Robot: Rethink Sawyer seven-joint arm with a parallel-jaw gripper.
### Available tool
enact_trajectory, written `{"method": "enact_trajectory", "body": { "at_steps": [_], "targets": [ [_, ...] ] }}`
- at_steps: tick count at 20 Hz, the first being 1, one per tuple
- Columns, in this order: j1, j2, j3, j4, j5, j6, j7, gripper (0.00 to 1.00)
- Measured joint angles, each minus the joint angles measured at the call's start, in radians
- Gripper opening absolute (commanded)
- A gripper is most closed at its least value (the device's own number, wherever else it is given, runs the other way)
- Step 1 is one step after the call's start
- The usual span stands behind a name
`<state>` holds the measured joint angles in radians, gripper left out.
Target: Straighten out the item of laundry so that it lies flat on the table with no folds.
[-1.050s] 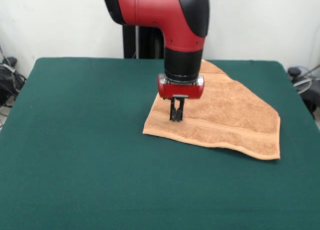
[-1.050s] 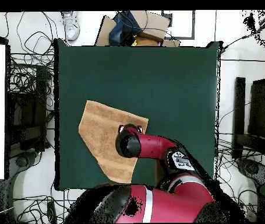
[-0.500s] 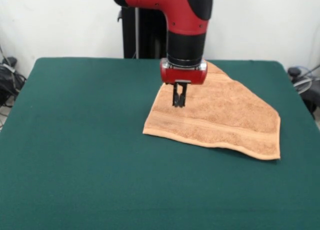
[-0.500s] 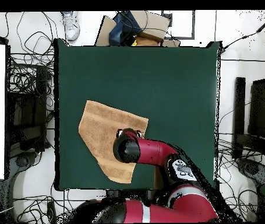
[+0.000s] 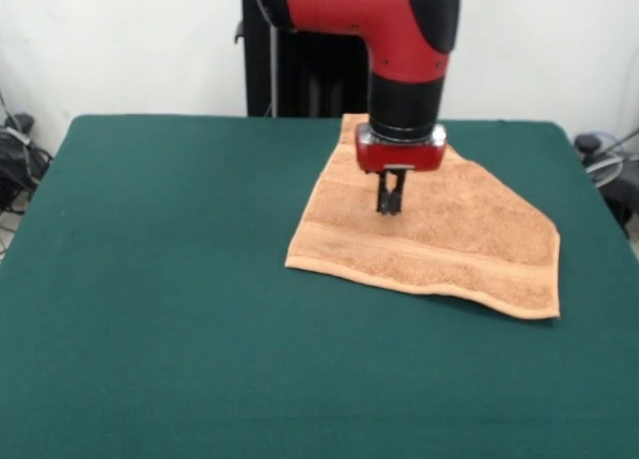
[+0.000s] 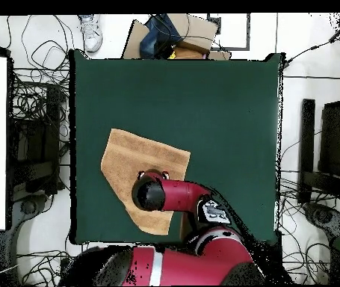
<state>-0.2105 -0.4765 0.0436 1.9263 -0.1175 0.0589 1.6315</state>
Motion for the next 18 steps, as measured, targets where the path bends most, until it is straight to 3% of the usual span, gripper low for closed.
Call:
{"method": "enact_trajectory", "body": {
  "at_steps": [7, 18],
  "targets": [
    [0.008, 0.042, 0.002, -0.003, 0.0, -0.002, 0.0, 0.0],
    [-0.021, 0.038, 0.013, -0.003, 0.0, -0.002, 0.0, 0.0]
  ]
}}
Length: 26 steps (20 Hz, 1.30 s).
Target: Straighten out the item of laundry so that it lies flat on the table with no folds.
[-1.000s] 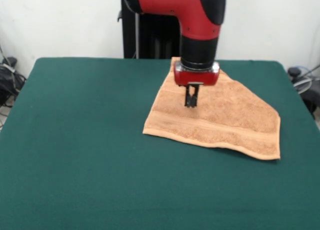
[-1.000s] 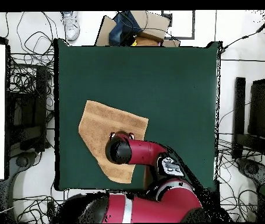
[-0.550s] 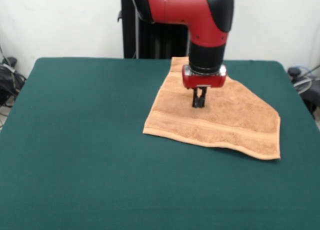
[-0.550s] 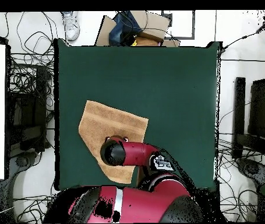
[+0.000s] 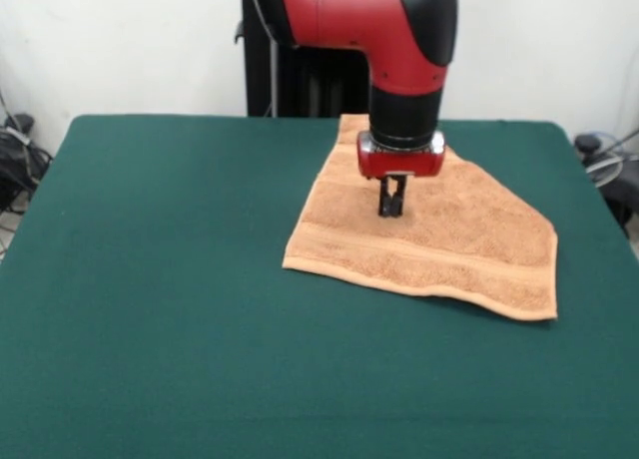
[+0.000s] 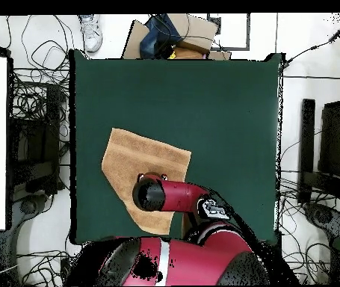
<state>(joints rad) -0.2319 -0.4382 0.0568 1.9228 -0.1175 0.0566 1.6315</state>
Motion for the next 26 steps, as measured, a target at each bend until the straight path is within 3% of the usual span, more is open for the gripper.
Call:
{"method": "enact_trajectory", "body": {
  "at_steps": [26],
  "targets": [
    [-0.051, -0.025, -0.013, -0.085, 0.0, 0.009, 0.0, 0.0]
  ]
}}
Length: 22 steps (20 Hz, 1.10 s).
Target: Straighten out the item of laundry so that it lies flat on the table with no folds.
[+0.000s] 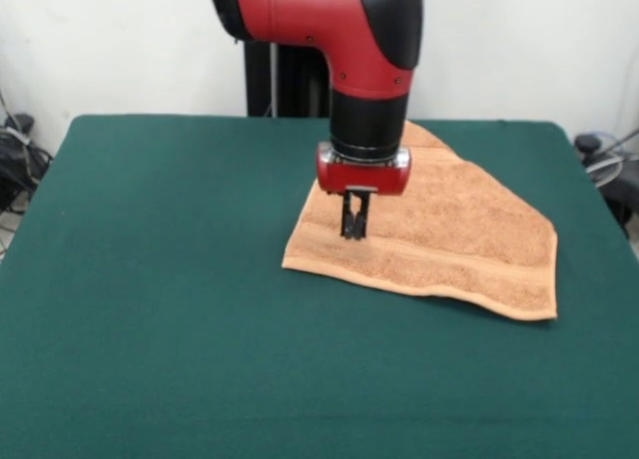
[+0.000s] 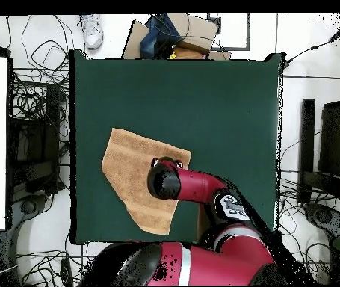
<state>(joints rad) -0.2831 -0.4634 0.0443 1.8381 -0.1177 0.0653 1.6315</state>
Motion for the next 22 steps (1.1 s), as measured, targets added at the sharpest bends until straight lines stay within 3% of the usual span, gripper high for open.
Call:
{"method": "enact_trajectory", "body": {
  "at_steps": [9, 22],
  "targets": [
    [0.052, 0.028, -0.003, -0.019, 0.005, 0.0, 0.0, 0.0],
    [0.029, 0.045, 0.006, -0.021, 0.005, 0.001, 0.0, 0.0]
  ]
}}
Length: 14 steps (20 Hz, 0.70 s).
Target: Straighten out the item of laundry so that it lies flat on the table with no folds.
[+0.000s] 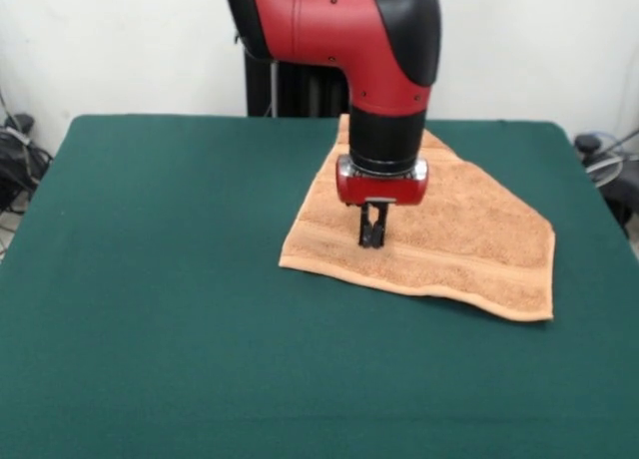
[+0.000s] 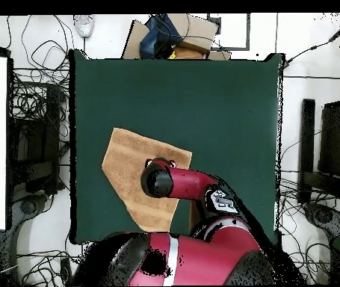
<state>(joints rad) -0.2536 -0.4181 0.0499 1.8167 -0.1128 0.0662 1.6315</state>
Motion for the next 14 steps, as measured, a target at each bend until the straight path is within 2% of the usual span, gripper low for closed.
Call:
{"method": "enact_trajectory", "body": {
  "at_steps": [14],
  "targets": [
    [-0.071, 0.0, 0.007, -0.015, -0.012, 0.036, 0.0, 0.0]
  ]
}}
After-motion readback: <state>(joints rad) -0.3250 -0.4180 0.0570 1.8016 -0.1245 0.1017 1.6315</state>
